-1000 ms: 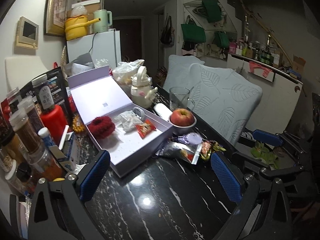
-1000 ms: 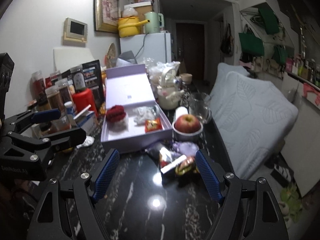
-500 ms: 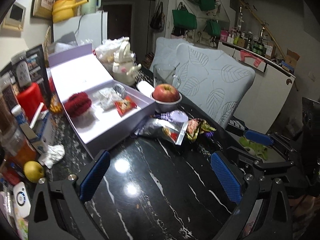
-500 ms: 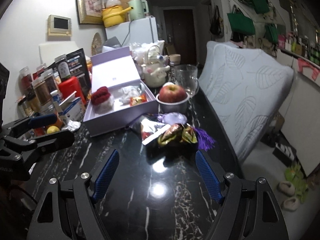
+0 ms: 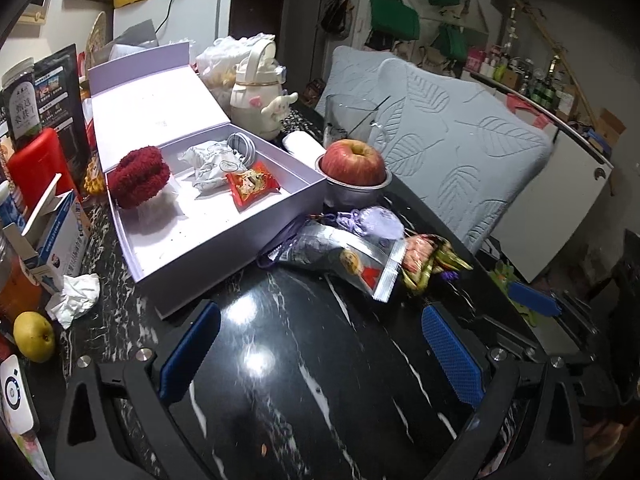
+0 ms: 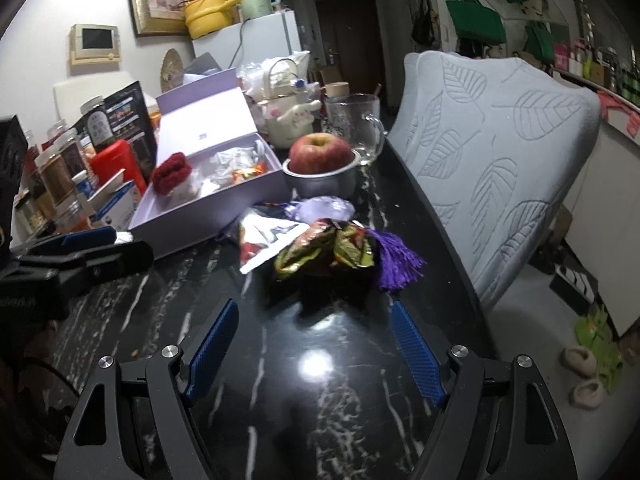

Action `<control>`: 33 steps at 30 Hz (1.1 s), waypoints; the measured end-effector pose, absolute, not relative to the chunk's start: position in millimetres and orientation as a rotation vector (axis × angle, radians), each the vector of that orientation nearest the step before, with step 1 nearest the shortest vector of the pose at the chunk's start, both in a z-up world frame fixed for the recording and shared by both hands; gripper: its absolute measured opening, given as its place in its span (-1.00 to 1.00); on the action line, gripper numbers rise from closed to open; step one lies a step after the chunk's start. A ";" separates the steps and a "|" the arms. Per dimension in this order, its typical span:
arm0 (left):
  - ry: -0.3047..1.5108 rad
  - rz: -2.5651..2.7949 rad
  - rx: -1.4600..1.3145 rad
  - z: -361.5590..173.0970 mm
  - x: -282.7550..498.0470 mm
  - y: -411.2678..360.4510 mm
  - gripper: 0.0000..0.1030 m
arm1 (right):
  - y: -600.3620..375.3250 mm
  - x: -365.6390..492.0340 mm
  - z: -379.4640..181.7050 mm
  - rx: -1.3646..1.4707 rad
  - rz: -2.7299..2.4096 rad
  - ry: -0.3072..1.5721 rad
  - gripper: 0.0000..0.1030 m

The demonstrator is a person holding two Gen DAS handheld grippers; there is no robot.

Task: Organize soft objects
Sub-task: 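Grasp the silver foil packet with left gripper while right gripper approaches the green-gold bag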

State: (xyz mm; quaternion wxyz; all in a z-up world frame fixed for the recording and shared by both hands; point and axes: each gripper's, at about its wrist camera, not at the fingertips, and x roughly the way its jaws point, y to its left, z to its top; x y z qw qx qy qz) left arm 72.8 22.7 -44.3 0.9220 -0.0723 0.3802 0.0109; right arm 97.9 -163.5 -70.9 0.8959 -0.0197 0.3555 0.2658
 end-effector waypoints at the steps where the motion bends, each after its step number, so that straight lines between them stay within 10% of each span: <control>1: 0.782 0.024 -0.150 -45.5 78.5 22.1 0.99 | -165.9 101.0 -73.2 -0.039 0.544 0.740 0.55; 33: 0.923 0.232 -0.060 -104.7 177.3 23.6 0.99 | -196.1 156.6 -95.3 -0.024 0.459 0.795 0.55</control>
